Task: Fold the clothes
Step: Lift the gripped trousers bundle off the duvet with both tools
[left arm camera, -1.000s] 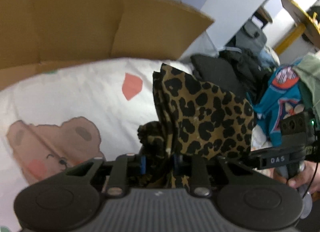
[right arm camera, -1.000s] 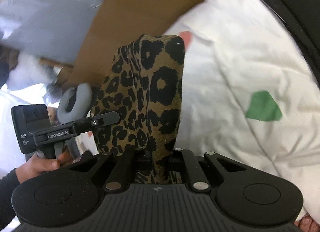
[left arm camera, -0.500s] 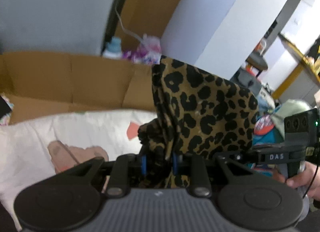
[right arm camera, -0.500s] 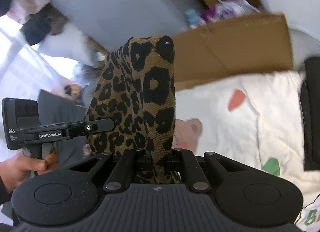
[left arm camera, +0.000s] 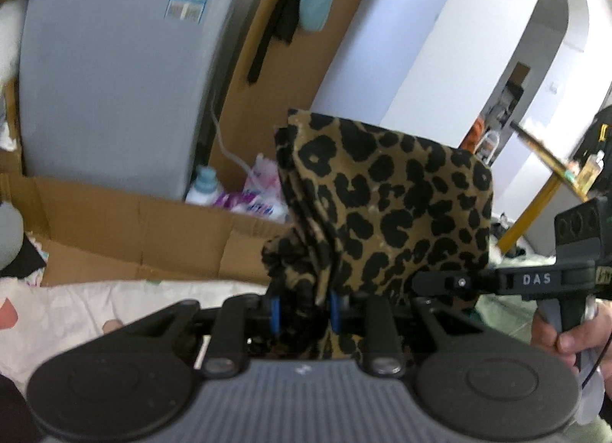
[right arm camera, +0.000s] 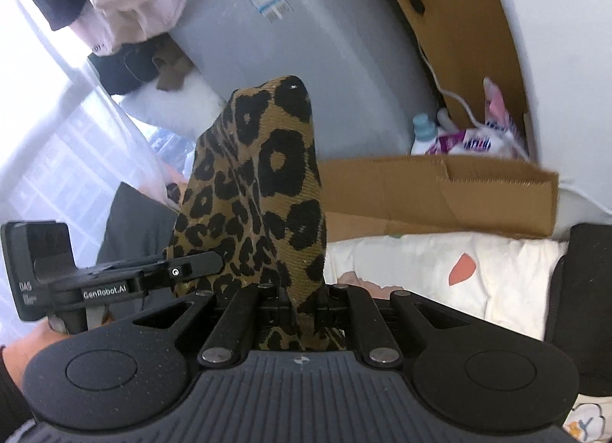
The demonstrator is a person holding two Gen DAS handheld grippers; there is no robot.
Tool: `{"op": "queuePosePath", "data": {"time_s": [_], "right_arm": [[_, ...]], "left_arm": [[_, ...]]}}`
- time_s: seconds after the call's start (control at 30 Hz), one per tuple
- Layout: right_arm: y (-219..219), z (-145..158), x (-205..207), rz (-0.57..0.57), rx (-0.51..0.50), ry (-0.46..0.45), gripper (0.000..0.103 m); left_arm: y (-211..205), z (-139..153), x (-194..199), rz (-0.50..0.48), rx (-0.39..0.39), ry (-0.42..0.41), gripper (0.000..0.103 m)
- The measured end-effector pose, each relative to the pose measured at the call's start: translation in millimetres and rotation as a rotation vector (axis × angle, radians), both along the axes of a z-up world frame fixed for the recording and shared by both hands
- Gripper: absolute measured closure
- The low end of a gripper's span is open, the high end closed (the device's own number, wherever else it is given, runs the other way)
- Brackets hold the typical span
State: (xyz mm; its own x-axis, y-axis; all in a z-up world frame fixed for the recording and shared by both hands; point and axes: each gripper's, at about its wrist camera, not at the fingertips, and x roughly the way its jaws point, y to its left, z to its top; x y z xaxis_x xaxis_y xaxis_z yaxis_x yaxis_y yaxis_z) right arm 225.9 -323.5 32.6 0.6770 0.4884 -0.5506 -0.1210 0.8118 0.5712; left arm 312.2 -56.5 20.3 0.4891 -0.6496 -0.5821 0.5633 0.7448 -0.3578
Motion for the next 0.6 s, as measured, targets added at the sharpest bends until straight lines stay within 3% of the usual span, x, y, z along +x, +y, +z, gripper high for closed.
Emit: {"op": "queuePosePath", "data": {"time_s": [0.33, 0.6], "right_arm": [[-14, 93, -40, -0.019, -0.091, -0.096, 0.098], [-30, 122, -68, -0.028, -0.135, -0.141, 0.098]], "left_arm": [[-24, 62, -38, 0.013, -0.064, -0.067, 0.078], [-43, 71, -68, 0.013, -0.094, -0.079, 0.078]]}}
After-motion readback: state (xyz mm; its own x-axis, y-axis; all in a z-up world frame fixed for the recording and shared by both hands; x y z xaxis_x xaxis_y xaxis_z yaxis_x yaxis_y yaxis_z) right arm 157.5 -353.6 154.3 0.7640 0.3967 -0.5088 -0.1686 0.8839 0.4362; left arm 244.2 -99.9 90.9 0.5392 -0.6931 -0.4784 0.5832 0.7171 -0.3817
